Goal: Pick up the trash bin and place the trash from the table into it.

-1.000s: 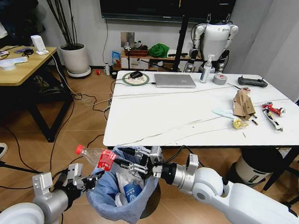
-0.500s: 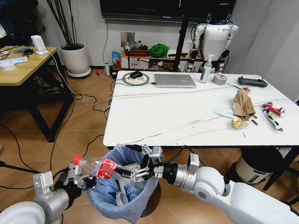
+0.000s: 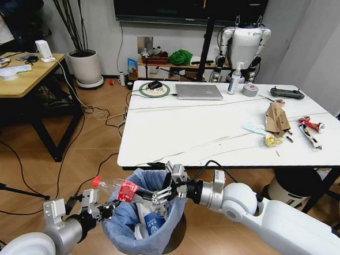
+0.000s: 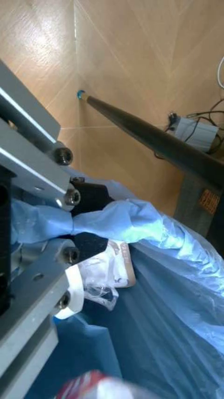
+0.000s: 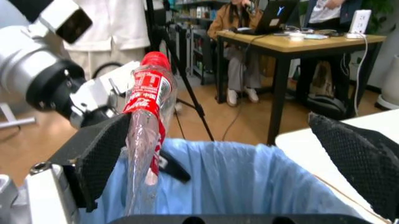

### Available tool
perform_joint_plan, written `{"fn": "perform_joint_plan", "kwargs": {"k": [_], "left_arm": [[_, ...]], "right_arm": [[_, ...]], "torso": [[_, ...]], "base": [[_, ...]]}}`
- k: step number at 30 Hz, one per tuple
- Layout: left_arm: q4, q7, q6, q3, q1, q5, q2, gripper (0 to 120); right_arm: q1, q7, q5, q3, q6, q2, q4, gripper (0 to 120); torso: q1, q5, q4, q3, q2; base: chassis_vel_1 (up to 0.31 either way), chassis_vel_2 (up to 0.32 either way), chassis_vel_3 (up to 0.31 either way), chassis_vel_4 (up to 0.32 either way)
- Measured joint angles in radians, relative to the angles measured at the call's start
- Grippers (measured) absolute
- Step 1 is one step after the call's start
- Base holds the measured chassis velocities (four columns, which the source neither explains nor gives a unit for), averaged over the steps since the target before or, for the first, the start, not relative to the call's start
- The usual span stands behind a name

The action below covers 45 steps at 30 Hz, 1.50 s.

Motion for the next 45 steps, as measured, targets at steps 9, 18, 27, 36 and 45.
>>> {"fn": "perform_joint_plan", "kwargs": {"k": [9, 18, 27, 36, 45], "left_arm": [[0.006, 0.001, 0.006, 0.006, -0.004, 0.011, -0.001, 0], [0.008, 0.003, 0.006, 0.003, -0.016, 0.008, -0.008, 0], [-0.001, 0.004, 0.005, -0.008, -0.015, 0.007, -0.011, 0], [-0.007, 0.005, 0.004, -0.013, -0.013, 0.012, -0.026, 0], [-0.013, 0.005, 0.003, -0.016, -0.007, 0.022, -0.039, 0]], "right_arm": [[0.039, -0.016, -0.026, 0.005, -0.008, -0.027, -0.008, 100], [0.017, -0.034, -0.027, 0.031, -0.001, -0.079, 0.004, 100], [-0.005, -0.042, -0.028, 0.057, 0.01, -0.127, 0.029, 100], [-0.04, -0.045, -0.03, 0.1, 0.016, -0.186, 0.069, 100], [-0.072, -0.051, -0.031, 0.137, 0.024, -0.222, 0.096, 100]], "torso": [[0.0, 0.0, 0.0001, 0.0, 0.0], [0.0, 0.0, 0.0001, 0.0, 0.0], [0.0, 0.0002, 0.0001, 0.0, 0.0], [0.0, 0.0, 0.0, 0.0, 0.0], [0.0, 0.0001, 0.0001, 0.0, 0.0]], "base": [[0.0, 0.0, 0.0, 0.0], [0.0, 0.0, 0.0, 0.0], [0.0, 0.0, 0.0, 0.0], [0.0, 0.0, 0.0, 0.0], [0.0, 0.0, 0.0, 0.0]]}}
